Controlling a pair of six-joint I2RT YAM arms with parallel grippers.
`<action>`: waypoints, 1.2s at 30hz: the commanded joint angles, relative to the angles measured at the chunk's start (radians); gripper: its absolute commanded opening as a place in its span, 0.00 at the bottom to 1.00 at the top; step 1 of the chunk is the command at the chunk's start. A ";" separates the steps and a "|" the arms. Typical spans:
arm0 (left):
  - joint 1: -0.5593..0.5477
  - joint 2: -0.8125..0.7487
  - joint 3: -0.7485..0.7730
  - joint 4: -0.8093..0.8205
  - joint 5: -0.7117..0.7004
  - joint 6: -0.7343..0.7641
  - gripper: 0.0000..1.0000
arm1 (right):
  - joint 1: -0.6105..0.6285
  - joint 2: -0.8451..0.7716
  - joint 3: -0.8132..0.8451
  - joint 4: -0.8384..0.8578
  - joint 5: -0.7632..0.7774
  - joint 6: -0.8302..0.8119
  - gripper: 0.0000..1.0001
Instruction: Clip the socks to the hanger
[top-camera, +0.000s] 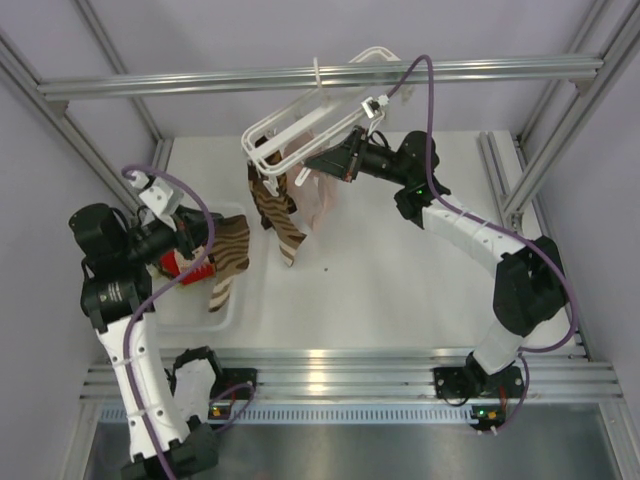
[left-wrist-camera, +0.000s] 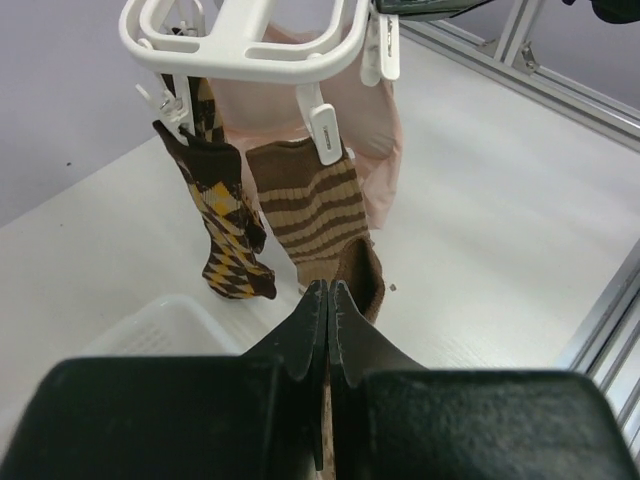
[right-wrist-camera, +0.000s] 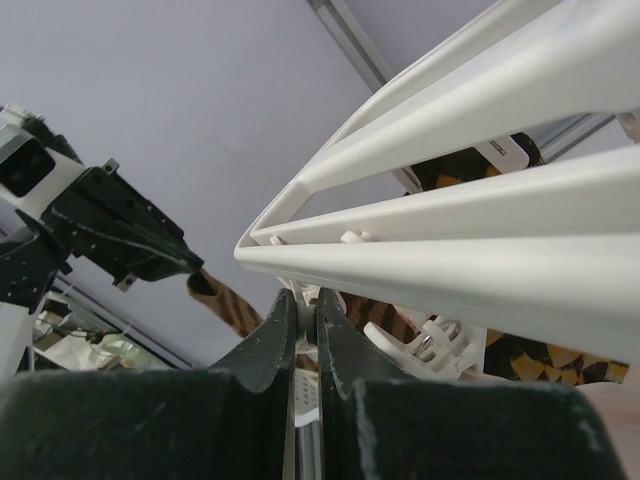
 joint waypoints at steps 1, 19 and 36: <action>-0.102 0.080 0.033 0.161 -0.113 -0.095 0.00 | -0.003 -0.002 0.006 0.041 -0.014 0.008 0.00; -0.584 0.272 0.080 0.302 -0.363 -0.083 0.00 | -0.003 0.006 0.006 0.155 -0.094 0.049 0.00; -0.633 0.342 0.082 0.498 -0.410 -0.261 0.00 | -0.001 0.018 -0.011 0.250 -0.149 0.051 0.00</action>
